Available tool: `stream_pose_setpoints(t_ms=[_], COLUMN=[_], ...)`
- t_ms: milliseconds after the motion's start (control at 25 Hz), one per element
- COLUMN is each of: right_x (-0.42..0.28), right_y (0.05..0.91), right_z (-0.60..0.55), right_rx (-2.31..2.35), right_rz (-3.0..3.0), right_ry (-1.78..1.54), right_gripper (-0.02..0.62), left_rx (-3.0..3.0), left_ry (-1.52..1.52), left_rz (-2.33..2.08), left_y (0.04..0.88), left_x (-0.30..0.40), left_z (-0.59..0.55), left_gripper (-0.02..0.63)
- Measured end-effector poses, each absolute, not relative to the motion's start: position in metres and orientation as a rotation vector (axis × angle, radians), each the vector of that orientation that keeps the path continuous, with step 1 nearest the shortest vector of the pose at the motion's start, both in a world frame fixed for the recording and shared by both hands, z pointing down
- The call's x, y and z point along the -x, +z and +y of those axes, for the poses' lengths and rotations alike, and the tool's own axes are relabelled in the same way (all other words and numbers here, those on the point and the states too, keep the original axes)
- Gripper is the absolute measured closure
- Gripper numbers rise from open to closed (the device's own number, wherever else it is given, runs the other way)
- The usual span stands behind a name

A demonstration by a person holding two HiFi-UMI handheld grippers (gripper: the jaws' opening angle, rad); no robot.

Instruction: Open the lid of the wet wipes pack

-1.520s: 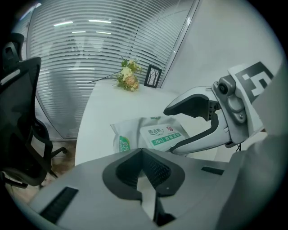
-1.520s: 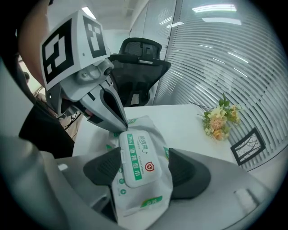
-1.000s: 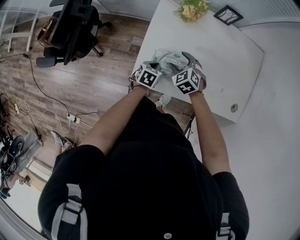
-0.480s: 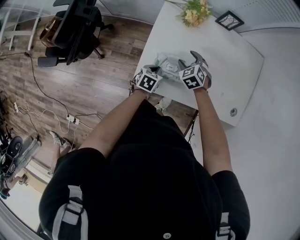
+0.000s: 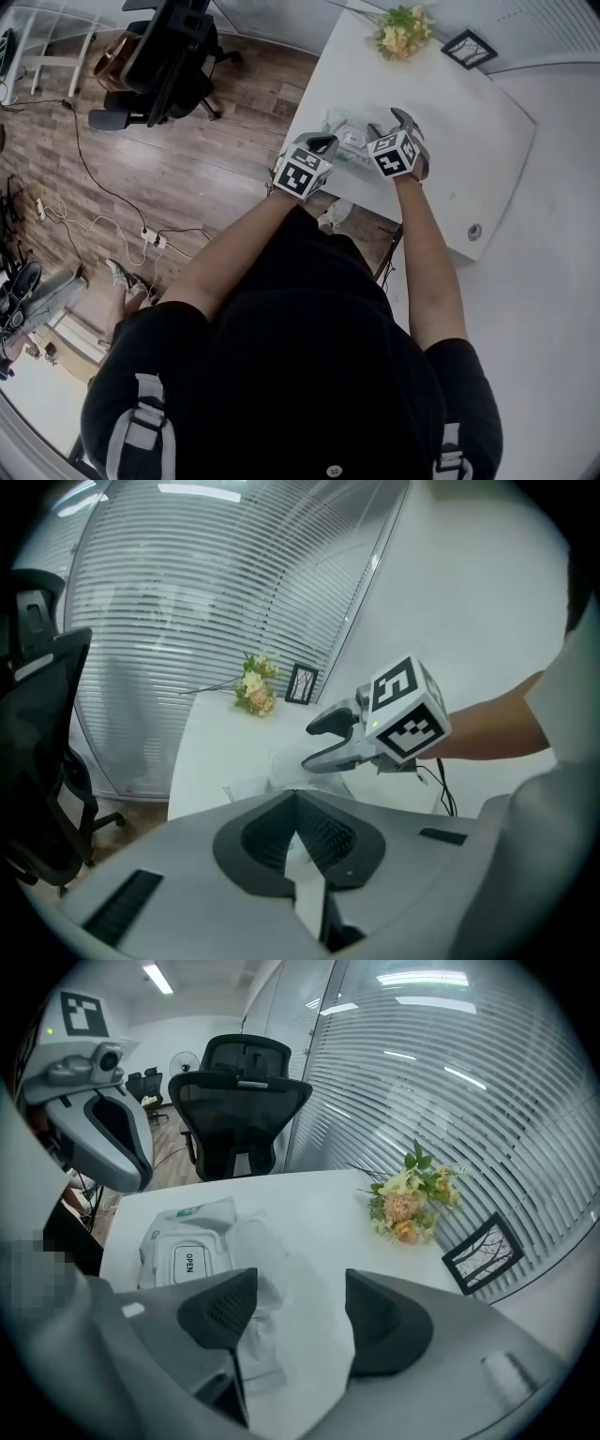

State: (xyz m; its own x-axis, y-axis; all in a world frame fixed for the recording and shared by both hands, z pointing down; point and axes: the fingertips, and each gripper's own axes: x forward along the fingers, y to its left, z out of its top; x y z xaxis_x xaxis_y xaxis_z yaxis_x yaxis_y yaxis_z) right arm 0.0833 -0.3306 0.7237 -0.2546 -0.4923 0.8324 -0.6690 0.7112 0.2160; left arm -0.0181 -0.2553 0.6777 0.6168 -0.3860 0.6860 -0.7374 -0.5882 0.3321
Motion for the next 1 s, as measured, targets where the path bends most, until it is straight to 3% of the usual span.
stream_pose_setpoints(t_ms=[680,1000], right_x=[-0.076,-0.074], right_y=[0.619,0.518], right_z=[-0.296,-0.277], right_rx=[-1.02,-1.128], right_rz=[-2.155,-2.409], right_ry=[0.21,0.238], right_gripper=[0.29,0.346], left_rx=[-2.49,-2.598], left_ry=[0.595,0.446], left_rz=[-0.889,-0.904], left_y=[0.591,0.525], left_x=[0.012,0.004], left_z=[-0.245,-0.251], left_gripper=[0.6,0.6])
